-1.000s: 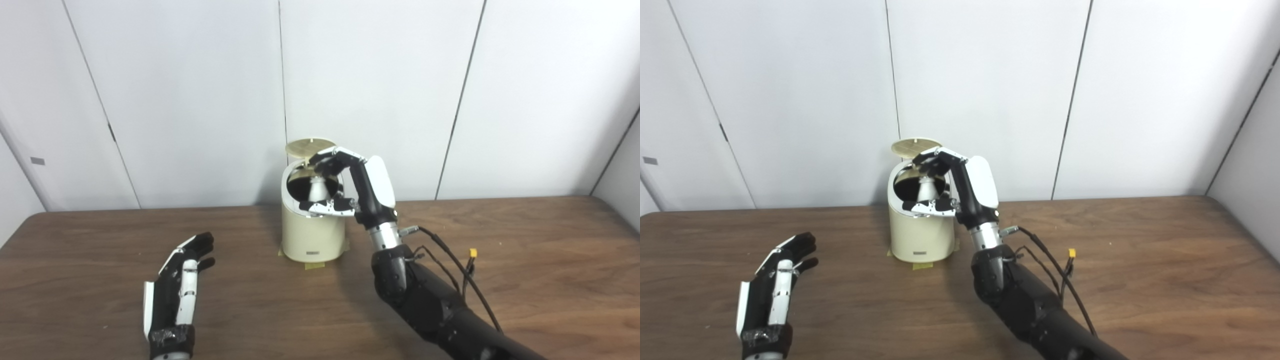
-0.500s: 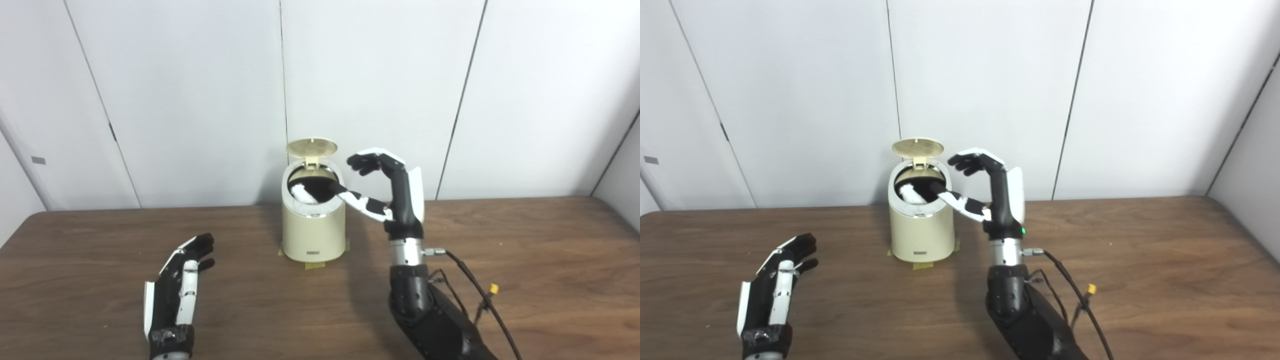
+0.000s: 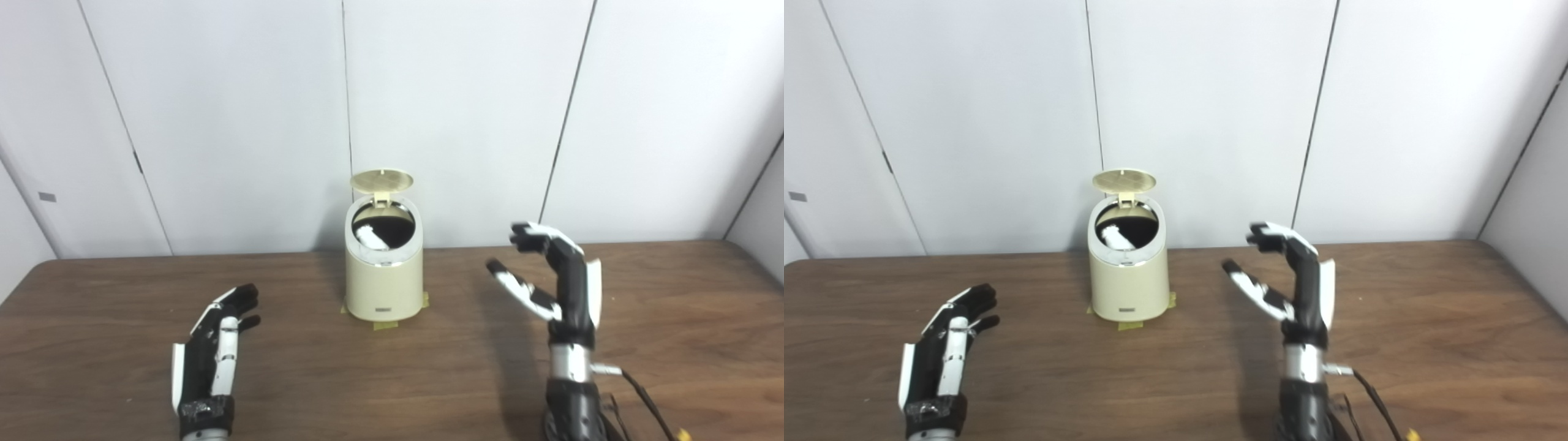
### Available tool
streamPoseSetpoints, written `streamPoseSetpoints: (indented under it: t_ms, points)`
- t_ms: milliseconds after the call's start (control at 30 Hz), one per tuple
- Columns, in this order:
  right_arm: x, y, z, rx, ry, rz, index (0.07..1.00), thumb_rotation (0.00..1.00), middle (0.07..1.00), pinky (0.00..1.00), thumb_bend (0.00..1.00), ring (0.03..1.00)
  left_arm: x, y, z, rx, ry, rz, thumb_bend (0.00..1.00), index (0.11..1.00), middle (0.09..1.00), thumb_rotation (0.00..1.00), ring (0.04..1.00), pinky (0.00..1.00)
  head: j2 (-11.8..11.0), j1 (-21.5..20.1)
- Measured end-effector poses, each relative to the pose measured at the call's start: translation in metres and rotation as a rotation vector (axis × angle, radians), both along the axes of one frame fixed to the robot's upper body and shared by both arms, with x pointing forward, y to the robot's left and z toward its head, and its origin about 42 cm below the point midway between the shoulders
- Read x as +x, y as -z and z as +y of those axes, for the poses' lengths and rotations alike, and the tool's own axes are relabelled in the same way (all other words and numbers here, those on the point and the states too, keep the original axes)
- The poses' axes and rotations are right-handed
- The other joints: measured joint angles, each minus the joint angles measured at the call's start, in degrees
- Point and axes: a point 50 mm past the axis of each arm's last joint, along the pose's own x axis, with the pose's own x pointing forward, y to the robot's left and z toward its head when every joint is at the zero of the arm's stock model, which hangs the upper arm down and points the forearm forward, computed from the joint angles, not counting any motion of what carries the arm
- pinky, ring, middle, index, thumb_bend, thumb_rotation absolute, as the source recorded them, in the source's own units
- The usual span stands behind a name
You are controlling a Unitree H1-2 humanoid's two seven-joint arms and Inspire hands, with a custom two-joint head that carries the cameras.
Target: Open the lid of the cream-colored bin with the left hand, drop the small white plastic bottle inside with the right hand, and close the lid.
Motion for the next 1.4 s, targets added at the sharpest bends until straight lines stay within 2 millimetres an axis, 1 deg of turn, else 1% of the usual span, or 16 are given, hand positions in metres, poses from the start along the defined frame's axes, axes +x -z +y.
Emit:
streamPoseSetpoints:
  t_ms: [33, 167, 267, 400, 567, 700, 800, 833, 900, 967, 1100, 1200, 1267, 1300, 1333, 1400]
  points:
    - [-0.003, 0.001, -0.002, 0.011, -0.019, 0.01, 0.712, 0.55, 0.743, 0.7, 0.29, 0.749, 0.0, 0.0, 0.0, 0.0, 0.0, -0.002, 0.17, 0.744, 0.768, 0.72, 0.786, 0.72, 0.0, 0.0]
    - [-0.01, 0.002, -0.006, 0.02, -0.107, 0.037, 0.839, 0.74, 0.835, 0.77, 0.34, 0.822, 0.0, 0.0, 0.0, -0.001, 0.0, -0.003, 0.18, 0.745, 0.768, 0.73, 0.786, 0.72, 0.2, 0.0]
    - [-0.014, 0.007, -0.009, 0.019, -0.158, 0.081, 0.851, 0.74, 0.854, 0.78, 0.35, 0.84, 0.0, 0.0, 0.0, 0.0, 0.001, -0.003, 0.17, 0.742, 0.767, 0.73, 0.788, 0.72, 0.4, 0.1]
    - [-0.019, 0.006, -0.009, 0.021, -0.179, 0.121, 0.842, 0.75, 0.845, 0.78, 0.31, 0.832, 0.0, 0.0, 0.002, 0.005, 0.003, -0.003, 0.18, 0.748, 0.775, 0.74, 0.795, 0.74, 0.7, 0.1]
    - [-0.022, 0.006, -0.003, 0.052, -0.184, 0.125, 0.814, 0.69, 0.829, 0.76, 0.23, 0.821, 0.0, -0.001, 0.002, 0.008, 0.005, -0.003, 0.18, 0.744, 0.772, 0.74, 0.791, 0.73, 0.8, 0.2]
    - [-0.022, 0.006, -0.001, 0.077, -0.171, 0.121, 0.774, 0.57, 0.797, 0.72, 0.18, 0.794, 0.0, -0.001, 0.002, 0.008, 0.006, -0.004, 0.17, 0.743, 0.77, 0.7, 0.789, 0.73, 1.1, 0.5]
    - [-0.024, 0.007, 0.0, 0.071, -0.158, 0.119, 0.757, 0.59, 0.774, 0.68, 0.19, 0.768, -0.001, -0.001, 0.002, 0.009, 0.007, -0.004, 0.17, 0.74, 0.767, 0.67, 0.787, 0.73, 1.3, 0.5]
    - [-0.025, 0.007, 0.0, 0.062, -0.155, 0.118, 0.75, 0.56, 0.766, 0.67, 0.19, 0.758, -0.002, -0.001, 0.002, 0.009, 0.007, -0.003, 0.17, 0.74, 0.766, 0.66, 0.787, 0.73, 1.4, 0.5]
    - [-0.027, 0.006, 0.0, 0.044, -0.143, 0.112, 0.725, 0.36, 0.735, 0.63, 0.19, 0.721, -0.003, -0.002, 0.003, 0.012, 0.005, 0.007, 0.17, 0.742, 0.77, 0.64, 0.794, 0.74, 1.6, 0.7]
    - [-0.027, 0.006, 0.001, 0.019, -0.131, 0.103, 0.708, 0.29, 0.72, 0.61, 0.22, 0.7, -0.005, -0.005, 0.003, 0.017, 0.003, 0.009, 0.18, 0.745, 0.775, 0.62, 0.8, 0.75, 1.6, 0.7]
    - [-0.028, 0.005, 0.0, 0.002, -0.119, 0.087, 0.706, 0.29, 0.722, 0.62, 0.23, 0.706, -0.005, -0.005, 0.004, 0.032, -0.001, 0.024, 0.21, 0.751, 0.781, 0.53, 0.8, 0.75, 1.8, 1.1]
    - [-0.028, 0.005, -0.002, -0.001, -0.106, 0.088, 0.711, 0.3, 0.728, 0.62, 0.23, 0.712, -0.007, -0.009, 0.003, 0.064, -0.021, 0.026, 0.21, 0.747, 0.776, 0.52, 0.799, 0.78, 1.8, 1.2]
    - [-0.028, 0.006, -0.003, 0.0, -0.101, 0.089, 0.717, 0.32, 0.731, 0.62, 0.24, 0.714, -0.007, -0.016, 0.003, 0.097, -0.042, 0.01, 0.24, 0.753, 0.782, 0.6, 0.814, 0.81, 1.8, 1.2]
    - [-0.028, 0.006, -0.003, 0.002, -0.099, 0.092, 0.718, 0.33, 0.73, 0.61, 0.24, 0.711, -0.007, -0.02, 0.002, 0.115, -0.051, 0.005, 0.23, 0.764, 0.792, 0.68, 0.828, 0.83, 1.7, 1.2]
    - [-0.028, 0.007, -0.003, 0.005, -0.099, 0.094, 0.718, 0.34, 0.729, 0.61, 0.25, 0.709, -0.006, -0.023, 0.002, 0.132, -0.052, -0.003, 0.22, 0.766, 0.791, 0.71, 0.826, 0.84, 1.7, 1.2]
    - [-0.027, 0.008, -0.003, 0.009, -0.098, 0.097, 0.721, 0.34, 0.728, 0.61, 0.24, 0.709, -0.001, -0.03, 0.002, 0.172, -0.049, -0.016, 0.27, 0.772, 0.791, 0.92, 0.826, 0.86, 1.7, 1.3]
